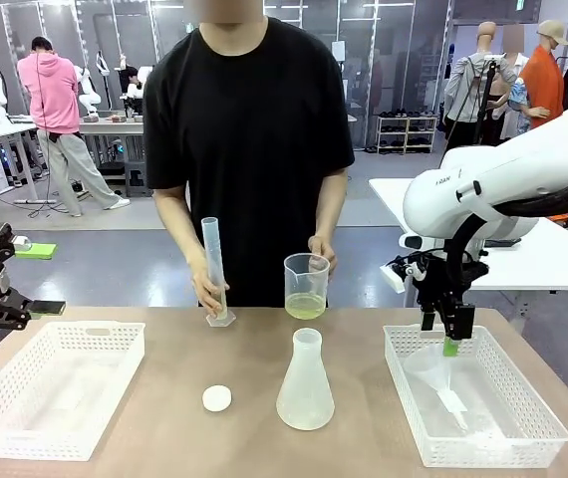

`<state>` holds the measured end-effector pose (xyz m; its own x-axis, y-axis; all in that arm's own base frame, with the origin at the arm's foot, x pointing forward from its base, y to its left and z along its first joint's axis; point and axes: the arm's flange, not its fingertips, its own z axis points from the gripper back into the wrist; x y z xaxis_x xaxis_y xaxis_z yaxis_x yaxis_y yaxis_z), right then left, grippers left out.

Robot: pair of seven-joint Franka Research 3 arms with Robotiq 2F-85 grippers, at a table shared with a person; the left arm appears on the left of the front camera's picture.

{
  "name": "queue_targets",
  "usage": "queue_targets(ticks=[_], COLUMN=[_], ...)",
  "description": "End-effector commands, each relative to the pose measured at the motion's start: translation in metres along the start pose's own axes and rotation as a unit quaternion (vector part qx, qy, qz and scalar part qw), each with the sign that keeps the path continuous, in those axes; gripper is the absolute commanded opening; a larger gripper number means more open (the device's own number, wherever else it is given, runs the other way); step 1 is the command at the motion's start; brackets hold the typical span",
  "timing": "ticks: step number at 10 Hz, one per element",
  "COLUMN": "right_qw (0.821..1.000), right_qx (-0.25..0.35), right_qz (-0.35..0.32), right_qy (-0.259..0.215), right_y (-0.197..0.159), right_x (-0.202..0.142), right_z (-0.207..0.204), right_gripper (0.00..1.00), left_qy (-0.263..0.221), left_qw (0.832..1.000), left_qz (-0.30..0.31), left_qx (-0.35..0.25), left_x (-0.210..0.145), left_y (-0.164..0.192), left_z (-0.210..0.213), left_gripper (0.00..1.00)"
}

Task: Prepare the solutions needed for the experiment.
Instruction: Pick up the Plastic Funnel and insert it into the Big flask.

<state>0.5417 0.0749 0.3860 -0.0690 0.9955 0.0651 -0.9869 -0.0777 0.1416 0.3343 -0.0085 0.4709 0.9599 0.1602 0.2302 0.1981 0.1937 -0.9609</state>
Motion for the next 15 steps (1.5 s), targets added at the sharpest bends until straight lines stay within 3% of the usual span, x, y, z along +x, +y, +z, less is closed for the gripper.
queue_targets(ticks=[1, 10, 11, 14, 15], right_qw=[0.999, 0.99, 0.99, 0.989, 0.989], right_qx=[0.022, 0.134, 0.134, 0.141, 0.14], right_qz=[0.019, 0.027, 0.032, 0.027, 0.029], right_qy=[-0.015, 0.021, 0.021, 0.037, 0.033], right_y=[-0.015, -0.049, -0.047, -0.046, -0.047], right_x=[-0.002, -0.003, -0.004, -0.007, -0.007], right_z=[-0.006, -0.033, -0.035, -0.038, -0.039], right_gripper=[1.0, 1.0, 0.96, 0.64, 0.59], left_qy=[0.002, 0.002, 0.002, 0.002, 0.002], left_qw=[1.0, 1.0, 1.0, 1.0, 1.0], left_qz=[-0.001, -0.001, -0.001, -0.001, -0.001], left_qx=[-0.008, -0.008, -0.008, -0.008, -0.008], left_x=[0.001, 0.001, 0.001, 0.001, 0.001], left_y=[0.0, 0.0, 0.0, 0.0, 0.0], left_z=[-0.001, -0.001, -0.001, -0.001, -0.001], left_gripper=[1.0, 1.0, 1.0, 1.0, 1.0])
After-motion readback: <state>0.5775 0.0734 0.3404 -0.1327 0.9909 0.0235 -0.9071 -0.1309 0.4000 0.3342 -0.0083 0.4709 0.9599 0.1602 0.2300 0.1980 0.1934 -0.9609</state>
